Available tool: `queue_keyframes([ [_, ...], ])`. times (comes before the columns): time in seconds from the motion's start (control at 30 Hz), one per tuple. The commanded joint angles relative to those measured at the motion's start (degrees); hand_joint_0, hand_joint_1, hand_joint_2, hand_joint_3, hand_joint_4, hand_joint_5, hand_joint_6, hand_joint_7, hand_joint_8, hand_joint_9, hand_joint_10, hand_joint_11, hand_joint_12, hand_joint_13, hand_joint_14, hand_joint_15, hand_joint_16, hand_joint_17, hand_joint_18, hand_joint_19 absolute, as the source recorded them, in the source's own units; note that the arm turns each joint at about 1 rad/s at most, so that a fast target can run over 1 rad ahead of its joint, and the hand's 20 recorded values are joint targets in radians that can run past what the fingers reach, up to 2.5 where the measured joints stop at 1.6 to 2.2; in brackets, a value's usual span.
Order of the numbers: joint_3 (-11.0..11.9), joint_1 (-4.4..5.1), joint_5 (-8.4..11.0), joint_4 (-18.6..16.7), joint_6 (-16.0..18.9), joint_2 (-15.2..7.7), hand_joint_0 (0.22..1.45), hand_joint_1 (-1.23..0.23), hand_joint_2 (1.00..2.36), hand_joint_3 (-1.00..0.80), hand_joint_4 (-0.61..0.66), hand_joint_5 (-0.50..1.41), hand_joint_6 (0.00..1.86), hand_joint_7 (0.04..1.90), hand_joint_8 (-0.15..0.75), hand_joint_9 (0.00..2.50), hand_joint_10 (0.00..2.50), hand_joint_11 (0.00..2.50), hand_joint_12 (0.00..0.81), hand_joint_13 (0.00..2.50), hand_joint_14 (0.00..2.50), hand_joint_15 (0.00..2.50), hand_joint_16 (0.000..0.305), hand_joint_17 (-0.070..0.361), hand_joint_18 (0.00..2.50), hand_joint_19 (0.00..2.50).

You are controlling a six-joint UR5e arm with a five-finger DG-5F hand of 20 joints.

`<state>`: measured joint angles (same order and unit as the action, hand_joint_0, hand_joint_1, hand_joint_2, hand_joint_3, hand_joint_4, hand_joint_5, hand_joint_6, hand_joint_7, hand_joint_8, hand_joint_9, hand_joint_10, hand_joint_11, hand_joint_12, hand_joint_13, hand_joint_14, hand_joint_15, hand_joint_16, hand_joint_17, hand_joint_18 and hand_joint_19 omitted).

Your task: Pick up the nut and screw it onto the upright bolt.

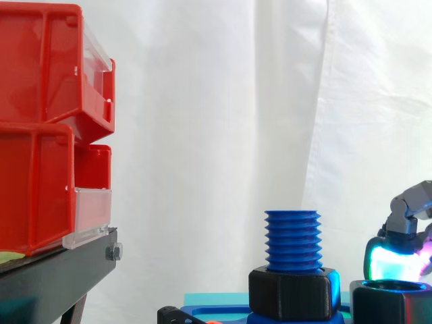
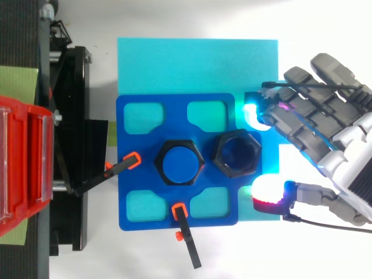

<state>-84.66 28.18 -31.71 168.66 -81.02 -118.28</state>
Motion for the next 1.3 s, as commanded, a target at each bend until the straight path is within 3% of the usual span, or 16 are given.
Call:
queue_keyframes([
  [0.0, 0.02, -0.14, -0.02, -0.09, -0.01, -0.02, 0.38, -0.54, 1.00, -0.50, 0.25, -0.22, 0.50, 0.79, 0.286, 0.39, 0.00, 0.00, 0.388, 0.46, 0.00, 0.00, 0.051, 0.114, 0.26, 0.00],
  [0.2, 0.02, -0.50, -0.28, -0.79, -0.36, -0.02, 0.37, -0.52, 1.00, -0.50, 0.23, -0.23, 0.50, 0.71, 0.287, 0.35, 0.00, 0.00, 0.397, 0.42, 0.00, 0.00, 0.053, 0.119, 0.22, 0.00],
  [0.47, 0.02, -0.94, -2.04, -3.16, -1.42, -0.02, 0.36, -0.52, 1.00, -0.50, 0.24, -0.23, 0.50, 0.74, 0.291, 0.34, 0.00, 0.00, 0.402, 0.42, 0.00, 0.00, 0.054, 0.121, 0.20, 0.00],
  [0.77, 0.02, -1.38, -5.47, -10.28, -5.37, -0.02, 0.36, -0.56, 1.00, -0.50, 0.25, -0.23, 0.50, 0.76, 0.294, 0.34, 0.00, 0.00, 0.405, 0.42, 0.00, 0.00, 0.054, 0.121, 0.20, 0.00],
  [0.93, -0.07, -1.46, -5.56, -13.18, -8.10, -0.02, 0.36, -0.57, 1.00, -0.50, 0.25, -0.23, 0.50, 0.77, 0.294, 0.34, 0.00, 0.00, 0.403, 0.42, 0.00, 0.00, 0.053, 0.120, 0.21, 0.00],
  [1.27, -0.07, -1.55, -5.47, -12.13, -8.27, -0.02, 0.37, -0.58, 1.00, -0.50, 0.25, -0.22, 0.50, 0.78, 0.291, 0.35, 0.00, 0.00, 0.398, 0.42, 0.00, 0.00, 0.053, 0.118, 0.21, 0.00],
])
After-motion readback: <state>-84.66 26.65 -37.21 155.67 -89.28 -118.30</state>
